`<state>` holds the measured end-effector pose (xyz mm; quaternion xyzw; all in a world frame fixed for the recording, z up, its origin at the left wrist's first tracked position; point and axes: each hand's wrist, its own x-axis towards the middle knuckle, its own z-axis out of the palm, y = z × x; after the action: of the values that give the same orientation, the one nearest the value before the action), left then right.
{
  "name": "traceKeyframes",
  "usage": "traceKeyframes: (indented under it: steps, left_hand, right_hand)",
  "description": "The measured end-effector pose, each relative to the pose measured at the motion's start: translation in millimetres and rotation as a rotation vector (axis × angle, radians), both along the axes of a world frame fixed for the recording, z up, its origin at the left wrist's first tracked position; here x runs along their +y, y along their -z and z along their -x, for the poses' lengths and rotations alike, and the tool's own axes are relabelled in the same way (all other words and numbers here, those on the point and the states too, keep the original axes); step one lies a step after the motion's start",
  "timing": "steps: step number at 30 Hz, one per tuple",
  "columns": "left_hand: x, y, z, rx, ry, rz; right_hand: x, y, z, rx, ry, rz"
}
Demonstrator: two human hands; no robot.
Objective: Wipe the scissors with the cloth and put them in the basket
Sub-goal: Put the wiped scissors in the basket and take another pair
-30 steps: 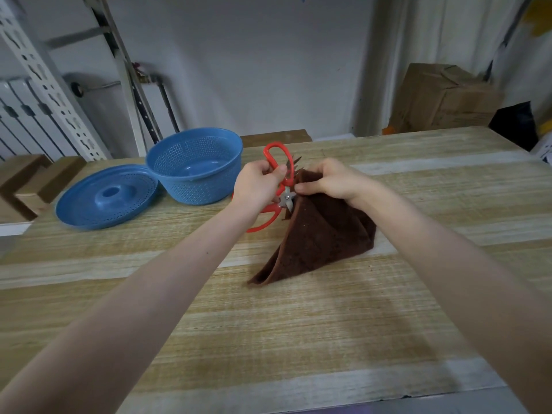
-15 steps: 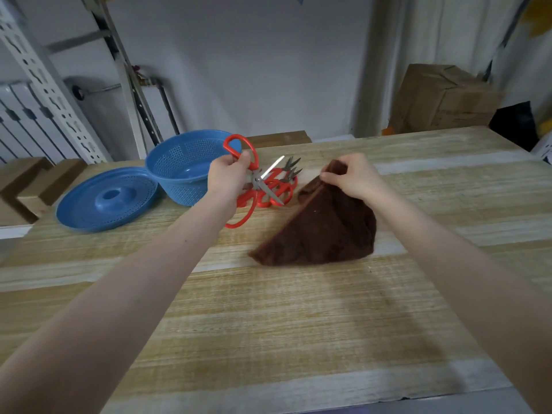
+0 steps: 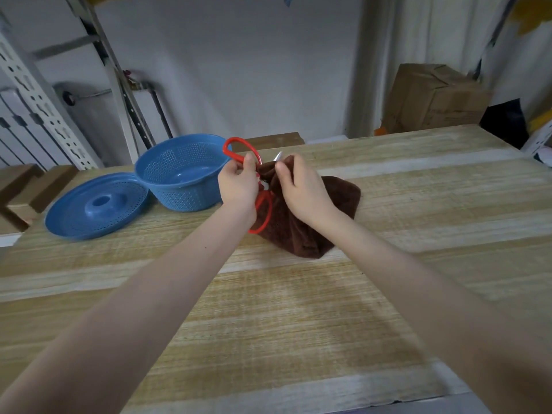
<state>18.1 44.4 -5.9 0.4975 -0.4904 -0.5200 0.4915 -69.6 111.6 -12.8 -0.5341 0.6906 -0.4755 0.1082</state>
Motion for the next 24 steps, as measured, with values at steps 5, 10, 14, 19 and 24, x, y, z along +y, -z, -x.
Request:
traceKeyframes:
  steps: [5, 10, 14, 19, 24]
  left_hand:
    - [3.9, 6.0, 1.9, -0.014, -0.044, 0.086]
    - [0.3, 3.6, 5.0, -0.027, -0.033, 0.092]
    - [2.6, 1.6, 7.5, -0.011, -0.048, 0.013]
    - [-19.1, -7.8, -11.4, 0.03, -0.182, -0.092]
    - [-17.7, -11.4, -8.9, 0.033, -0.074, -0.191]
  right_hand:
    - [-8.8, -3.7, 10.5, 0.115, -0.136, -0.247]
    - [-3.3, -5.3, 15.3, 0.092, -0.202, -0.193]
    - [-0.3, -3.7, 17.8, 0.106, -0.127, -0.186]
    - [15.8, 0.1, 51.5, 0.06, -0.004, -0.304]
    - [11.0, -8.7, 78.1, 0.353, 0.291, -0.378]
